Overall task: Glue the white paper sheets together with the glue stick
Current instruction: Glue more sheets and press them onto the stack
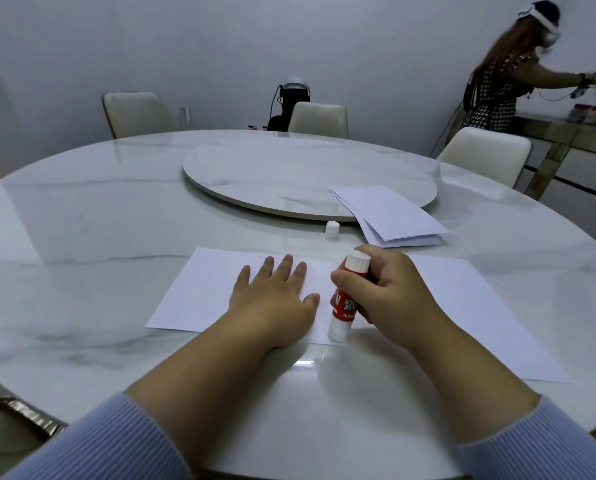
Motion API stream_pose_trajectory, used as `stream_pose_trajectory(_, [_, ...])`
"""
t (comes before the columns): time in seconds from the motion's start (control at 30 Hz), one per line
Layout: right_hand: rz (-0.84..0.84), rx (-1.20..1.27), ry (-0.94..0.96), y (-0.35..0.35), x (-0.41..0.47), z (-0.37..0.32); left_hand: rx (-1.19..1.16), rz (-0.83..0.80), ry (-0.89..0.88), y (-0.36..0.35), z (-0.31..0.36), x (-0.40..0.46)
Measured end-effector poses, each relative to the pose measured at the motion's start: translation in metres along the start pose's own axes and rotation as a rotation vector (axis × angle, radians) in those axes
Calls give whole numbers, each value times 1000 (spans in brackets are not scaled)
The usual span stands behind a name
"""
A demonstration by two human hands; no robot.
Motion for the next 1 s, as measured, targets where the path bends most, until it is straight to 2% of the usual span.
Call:
stream_pose_trajectory(0.07, [-30, 187, -64, 5, 2, 7, -4, -2, -2, 0, 1, -1])
stream_pose_trajectory(0.13, [81, 437, -110, 25, 6, 14, -5, -30, -37, 2, 4, -1])
stream_pose_trajectory(0.23, [326, 654, -133, 60, 7, 27, -24, -251, -244, 5, 19, -7])
stream_pose_trajectory(0.3, [406, 702, -158, 70, 5, 33, -115, -348, -360, 16, 29, -16])
stream_pose_trajectory(0.33, [419, 715, -169, 72, 4, 36, -168, -298, -372, 24, 32, -15])
stream_pose_trajectory(0.37, [425, 715, -171, 72, 4, 36, -212, -175, -348, 34, 31, -11])
stream_pose_trajectory(0.43, [430, 673, -151, 69, 5, 34, -194, 111, -194, 46, 20, -3])
stream_pose_trajectory(0.47, [430, 630, -136, 67, 5, 32, -143, 180, -103, 43, 14, -1])
stream_pose_trajectory(0.53, [405, 511, -89, 59, 5, 25, -45, 135, -2, 23, 6, 2])
stream_pose_trajectory(0.63, [302, 360, -14, 41, 9, 15, -6, -2, -5, 2, 0, 3])
stream_pose_trajectory(0.8, [221, -34, 56, 13, 28, 1, 6, -57, -79, 0, 16, -5])
stream_pose_trajectory(1.0, [203, -196, 55, 0, 51, 3, 7, -59, -74, -1, 15, -6])
Point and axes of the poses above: each hand's wrist, its own x-axis towards the middle knuckle, its own y-axis out of the back of the hand, z = x × y, the point moved 9 cm from there along x, towards the middle knuckle, and after that the axes turned 15 degrees about -y, right-handed, at the moved point
